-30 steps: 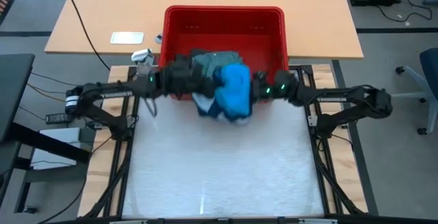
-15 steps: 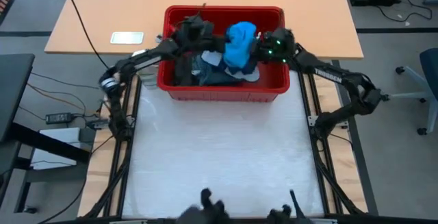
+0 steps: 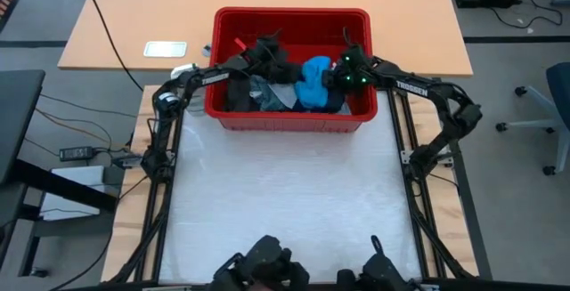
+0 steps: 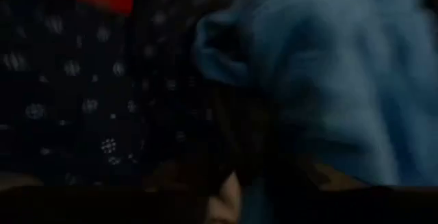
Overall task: Fold Laundry from Bin
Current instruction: Put the stacked clothes into the red organizer bin, then return to Home Position
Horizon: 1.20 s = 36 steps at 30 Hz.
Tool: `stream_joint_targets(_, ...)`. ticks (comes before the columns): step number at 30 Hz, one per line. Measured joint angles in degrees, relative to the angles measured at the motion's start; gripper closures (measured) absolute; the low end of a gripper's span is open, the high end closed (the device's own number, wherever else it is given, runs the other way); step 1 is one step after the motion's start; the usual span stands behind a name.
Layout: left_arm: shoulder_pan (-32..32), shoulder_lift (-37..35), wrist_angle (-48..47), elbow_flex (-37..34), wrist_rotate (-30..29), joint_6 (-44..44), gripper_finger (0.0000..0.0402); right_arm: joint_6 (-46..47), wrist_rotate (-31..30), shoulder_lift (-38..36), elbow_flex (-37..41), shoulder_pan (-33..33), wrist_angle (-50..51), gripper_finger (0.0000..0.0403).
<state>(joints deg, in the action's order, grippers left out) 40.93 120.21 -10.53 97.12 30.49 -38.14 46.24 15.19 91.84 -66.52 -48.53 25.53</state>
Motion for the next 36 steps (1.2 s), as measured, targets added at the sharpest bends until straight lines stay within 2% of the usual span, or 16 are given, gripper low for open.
stream_joint_targets(3,0.98,-1.35,-1.13,2.74,0.78,3.89,0.0247,-0.36,-5.79,-2.66,-0.04,0.13,2.1,0.0092)
stream_joint_targets(6,2.24,-2.8,-5.8,6.14,1.55,9.16,0.0231,-0.23,-12.73,-6.49,-0.07,0.09,3.29,0.0048)
stream_joint_targets(11,3.95,-5.25,-16.62,10.65,1.72,19.13,0.0226,-3.21,-23.35,-13.41,-0.02,0.19,3.74,0.0036)
stream_joint_targets(15,4.48,-8.43,-19.87,13.32,0.82,24.79,0.0228,-7.48,-25.1,-18.15,-0.01,0.35,2.37,0.0048)
stream_joint_targets(17,4.3,-9.6,-20.73,14.59,0.71,26.86,0.0229,-13.46,-22.79,-20.39,0.0,0.31,-0.68,0.0054)
stream_joint_targets(21,1.09,-14.63,-23.97,15.28,1.75,30.57,0.023,-22.32,-9.6,-24.94,-0.02,1.43,-3.5,0.0061)
stream_joint_targets(25,-6.94,-20.04,-34.3,14.46,2.25,41.72,0.0234,-30.25,6.78,-28.31,-0.02,5.13,4.45,0.0094)
stream_joint_targets(27,-11.59,-20.78,-43.05,13.9,-0.65,48.93,0.0243,-34.6,12.31,-29.18,-0.02,7.61,11.07,0.0118)
stream_joint_targets(30,-17.98,-20.75,-51.94,13.77,-7.56,55.36,0.0263,-41.33,16.26,-29.63,0.02,11.9,19.72,0.0158)
stream_joint_targets(34,-25.36,-20.23,-64.43,13.73,-10.22,59.15,0.03,-50.23,19.44,-28.25,0.18,17.94,26.9,0.022)
stream_joint_targets(36,-28.13,-19.8,-67.17,11.48,-12.3,57.86,0.032,-52.56,20.64,-26.71,1.18,20.08,28.71,0.025)
